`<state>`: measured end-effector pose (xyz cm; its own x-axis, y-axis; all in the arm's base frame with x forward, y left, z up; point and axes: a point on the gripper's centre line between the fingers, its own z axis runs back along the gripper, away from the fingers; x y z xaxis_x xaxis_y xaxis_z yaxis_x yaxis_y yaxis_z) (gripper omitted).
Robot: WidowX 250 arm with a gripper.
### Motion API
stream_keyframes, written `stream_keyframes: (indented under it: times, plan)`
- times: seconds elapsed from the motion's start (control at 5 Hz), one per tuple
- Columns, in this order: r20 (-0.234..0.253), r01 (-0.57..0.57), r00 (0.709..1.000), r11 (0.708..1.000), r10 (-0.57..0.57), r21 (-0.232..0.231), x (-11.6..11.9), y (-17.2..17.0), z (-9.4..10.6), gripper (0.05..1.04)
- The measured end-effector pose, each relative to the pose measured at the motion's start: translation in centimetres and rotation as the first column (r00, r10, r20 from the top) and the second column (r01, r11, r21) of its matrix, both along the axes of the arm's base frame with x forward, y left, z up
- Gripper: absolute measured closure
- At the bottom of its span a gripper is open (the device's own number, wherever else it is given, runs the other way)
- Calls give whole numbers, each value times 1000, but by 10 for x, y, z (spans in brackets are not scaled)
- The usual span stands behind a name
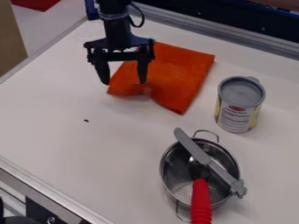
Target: Move the gray knife on the left side of the table
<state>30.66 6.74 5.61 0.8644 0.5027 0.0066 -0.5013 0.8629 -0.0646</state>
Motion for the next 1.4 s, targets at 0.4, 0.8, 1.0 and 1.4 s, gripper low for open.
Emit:
stream_keyframes:
  times: [0.4,0.8,1.0,1.4]
  plan:
    - [-26,-190,982,980,189,-60,-39,-70,18,84]
    - [10,-323,946,945,324,-55,-70,-145,15,84]
    - [23,-433,899,897,437,-91,-78,-172,7,84]
    - [68,-557,821,822,566,-120,-80,-186,-6,84]
